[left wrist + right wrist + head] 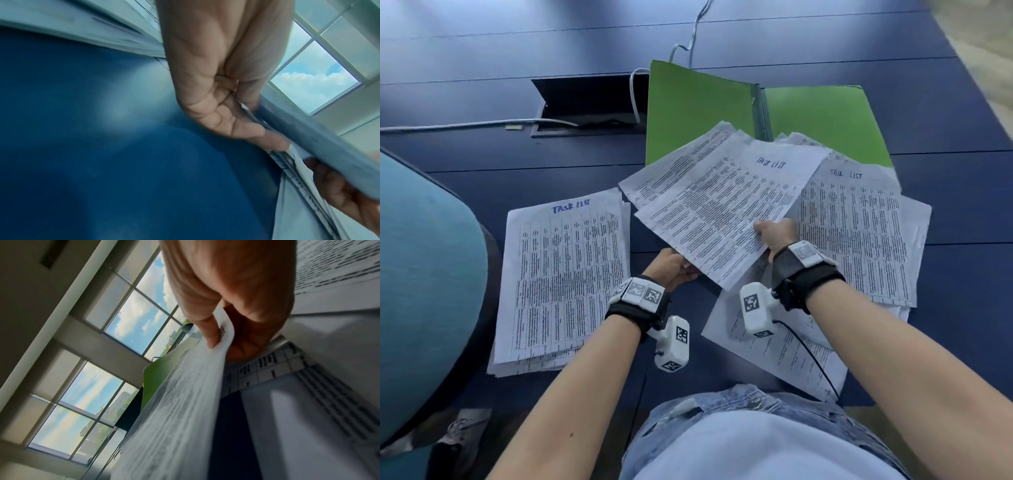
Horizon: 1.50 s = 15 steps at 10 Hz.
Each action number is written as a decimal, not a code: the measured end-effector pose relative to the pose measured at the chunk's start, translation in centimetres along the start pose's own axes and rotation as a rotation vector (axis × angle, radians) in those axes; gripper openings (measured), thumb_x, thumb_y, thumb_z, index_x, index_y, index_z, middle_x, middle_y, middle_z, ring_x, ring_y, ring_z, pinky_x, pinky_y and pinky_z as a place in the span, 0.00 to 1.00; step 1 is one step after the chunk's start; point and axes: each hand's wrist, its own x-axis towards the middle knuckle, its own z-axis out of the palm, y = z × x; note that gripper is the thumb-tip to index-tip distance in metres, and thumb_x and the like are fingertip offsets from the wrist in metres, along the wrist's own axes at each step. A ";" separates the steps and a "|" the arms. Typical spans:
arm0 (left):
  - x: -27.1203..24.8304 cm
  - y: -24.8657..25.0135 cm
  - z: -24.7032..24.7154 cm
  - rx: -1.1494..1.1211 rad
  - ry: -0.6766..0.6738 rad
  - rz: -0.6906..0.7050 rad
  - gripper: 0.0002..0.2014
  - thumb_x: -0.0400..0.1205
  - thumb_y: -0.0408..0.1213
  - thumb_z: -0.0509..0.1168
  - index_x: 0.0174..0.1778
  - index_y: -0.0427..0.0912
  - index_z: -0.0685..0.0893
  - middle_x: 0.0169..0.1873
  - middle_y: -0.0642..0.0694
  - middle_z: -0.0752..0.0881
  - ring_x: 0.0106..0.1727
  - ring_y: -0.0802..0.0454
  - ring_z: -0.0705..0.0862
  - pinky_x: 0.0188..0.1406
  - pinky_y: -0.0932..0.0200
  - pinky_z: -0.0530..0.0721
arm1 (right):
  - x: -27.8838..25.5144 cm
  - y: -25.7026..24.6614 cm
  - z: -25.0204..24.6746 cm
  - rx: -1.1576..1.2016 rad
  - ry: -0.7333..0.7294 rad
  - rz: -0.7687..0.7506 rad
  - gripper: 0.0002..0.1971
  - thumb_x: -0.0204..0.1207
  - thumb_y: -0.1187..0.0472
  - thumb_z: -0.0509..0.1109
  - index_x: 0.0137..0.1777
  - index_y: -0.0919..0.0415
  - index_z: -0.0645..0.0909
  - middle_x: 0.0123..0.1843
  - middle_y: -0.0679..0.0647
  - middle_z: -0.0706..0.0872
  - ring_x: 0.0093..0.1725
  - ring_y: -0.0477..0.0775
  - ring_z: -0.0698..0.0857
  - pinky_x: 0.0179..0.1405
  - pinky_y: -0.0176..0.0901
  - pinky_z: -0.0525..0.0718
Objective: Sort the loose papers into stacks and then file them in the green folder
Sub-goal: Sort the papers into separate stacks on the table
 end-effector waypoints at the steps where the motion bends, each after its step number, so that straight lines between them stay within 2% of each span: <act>1: 0.0 0.1 -1.0 -0.104 0.015 0.006 0.15 0.87 0.34 0.50 0.41 0.40 0.80 0.22 0.51 0.89 0.23 0.59 0.87 0.21 0.72 0.81 | 1.5 0.8 -1.4 0.087 0.047 0.048 0.17 0.70 0.70 0.70 0.58 0.76 0.79 0.54 0.61 0.84 0.57 0.59 0.84 0.60 0.52 0.83; 2: 0.2 0.2 -2.2 -0.195 -0.023 0.009 0.17 0.88 0.38 0.47 0.44 0.40 0.80 0.27 0.51 0.91 0.26 0.61 0.88 0.24 0.73 0.82 | 1.6 1.2 -2.6 0.223 -0.049 0.185 0.07 0.72 0.65 0.69 0.47 0.68 0.81 0.55 0.61 0.84 0.58 0.61 0.84 0.63 0.58 0.82; 3: -0.3 0.8 -2.1 -0.199 -0.141 -0.020 0.13 0.87 0.30 0.50 0.47 0.38 0.80 0.31 0.51 0.92 0.30 0.59 0.90 0.28 0.70 0.85 | 0.6 1.0 -2.3 0.432 -0.123 0.295 0.07 0.75 0.69 0.64 0.52 0.68 0.75 0.58 0.65 0.82 0.58 0.67 0.83 0.64 0.66 0.79; 4: -0.9 1.1 -0.8 -0.069 -0.275 -0.049 0.11 0.84 0.25 0.52 0.47 0.40 0.80 0.30 0.52 0.92 0.33 0.59 0.90 0.32 0.67 0.86 | -1.0 -0.3 -1.1 0.459 -0.179 0.292 0.04 0.77 0.70 0.60 0.50 0.68 0.75 0.55 0.66 0.81 0.56 0.68 0.82 0.64 0.66 0.77; 5: -1.3 1.1 0.0 0.094 -0.395 -0.079 0.14 0.84 0.22 0.52 0.47 0.41 0.80 0.32 0.54 0.92 0.36 0.61 0.90 0.36 0.69 0.85 | 0.2 -0.2 -0.4 0.461 -0.192 0.236 0.06 0.75 0.71 0.60 0.37 0.64 0.72 0.50 0.63 0.78 0.59 0.65 0.80 0.70 0.65 0.74; 6: -1.4 1.2 -0.1 0.252 -0.467 -0.127 0.16 0.83 0.18 0.50 0.49 0.40 0.80 0.37 0.56 0.92 0.40 0.63 0.90 0.38 0.72 0.82 | 4.7 2.0 0.2 0.376 -0.227 0.181 0.02 0.64 0.63 0.66 0.37 0.59 0.75 0.50 0.59 0.79 0.54 0.59 0.78 0.71 0.64 0.75; 7: -1.4 1.2 -0.3 0.415 -0.520 -0.142 0.20 0.83 0.18 0.49 0.64 0.38 0.77 0.54 0.50 0.87 0.43 0.65 0.88 0.42 0.69 0.77 | 0.1 -0.7 -0.3 0.359 -0.194 0.194 0.08 0.71 0.73 0.66 0.33 0.64 0.75 0.38 0.60 0.80 0.44 0.61 0.82 0.51 0.62 0.87; 8: -1.2 1.2 -0.6 0.518 -0.537 -0.138 0.23 0.84 0.19 0.49 0.73 0.40 0.70 0.67 0.39 0.79 0.46 0.63 0.86 0.40 0.71 0.76 | -1.4 -1.4 0.3 0.360 -0.247 0.207 0.12 0.74 0.76 0.63 0.30 0.67 0.73 0.33 0.62 0.79 0.33 0.61 0.80 0.20 0.49 0.85; 9: -1.2 1.7 -0.9 0.517 -0.484 -0.121 0.23 0.83 0.19 0.50 0.72 0.42 0.71 0.66 0.37 0.79 0.45 0.62 0.86 0.35 0.73 0.77 | -1.6 -1.2 1.2 0.343 -0.248 0.215 0.13 0.73 0.73 0.65 0.28 0.65 0.73 0.26 0.61 0.81 0.29 0.60 0.80 0.30 0.50 0.85; 10: -1.5 2.8 -1.2 0.583 -0.383 -0.112 0.21 0.82 0.20 0.52 0.67 0.43 0.74 0.55 0.43 0.84 0.43 0.60 0.84 0.36 0.69 0.72 | -1.8 -1.1 2.0 0.311 -0.277 0.217 0.15 0.76 0.72 0.62 0.28 0.63 0.70 0.10 0.54 0.75 0.12 0.51 0.77 0.13 0.32 0.77; 11: -1.7 4.1 -2.2 0.694 -0.334 -0.090 0.17 0.81 0.20 0.52 0.58 0.39 0.79 0.37 0.53 0.90 0.30 0.68 0.86 0.30 0.68 0.70 | -1.4 -0.9 2.5 0.225 -0.315 0.184 0.13 0.75 0.70 0.62 0.30 0.60 0.71 0.25 0.54 0.79 0.24 0.50 0.80 0.21 0.36 0.80; 12: -1.8 5.7 -3.6 0.692 -0.155 0.011 0.15 0.80 0.19 0.54 0.41 0.40 0.82 0.24 0.57 0.87 0.22 0.69 0.84 0.19 0.77 0.73 | -0.6 -0.9 2.6 0.076 -0.313 0.080 0.12 0.75 0.69 0.61 0.32 0.55 0.71 0.35 0.50 0.75 0.33 0.47 0.76 0.50 0.45 0.83; 13: -1.1 7.0 -4.6 0.553 0.068 0.110 0.17 0.79 0.18 0.51 0.37 0.39 0.81 0.27 0.49 0.85 0.24 0.61 0.83 0.15 0.77 0.73 | -0.4 -1.3 1.9 -0.069 -0.245 0.033 0.14 0.77 0.65 0.60 0.30 0.53 0.69 0.34 0.49 0.73 0.32 0.46 0.73 0.57 0.46 0.81; 14: -0.3 8.0 -5.3 0.316 0.202 0.106 0.15 0.82 0.27 0.50 0.34 0.43 0.78 0.14 0.54 0.83 0.20 0.61 0.83 0.26 0.66 0.77 | -0.9 -1.9 0.2 -0.169 -0.218 -0.030 0.16 0.79 0.65 0.59 0.29 0.54 0.67 0.32 0.48 0.71 0.30 0.44 0.70 0.35 0.36 0.76; 15: 0.8 8.8 -6.2 0.065 0.241 0.064 0.23 0.87 0.48 0.44 0.35 0.39 0.76 0.28 0.42 0.85 0.33 0.48 0.80 0.36 0.58 0.74 | -1.1 -1.8 -1.6 -0.227 -0.249 -0.062 0.17 0.78 0.68 0.60 0.28 0.54 0.67 0.31 0.48 0.71 0.29 0.43 0.70 0.32 0.35 0.72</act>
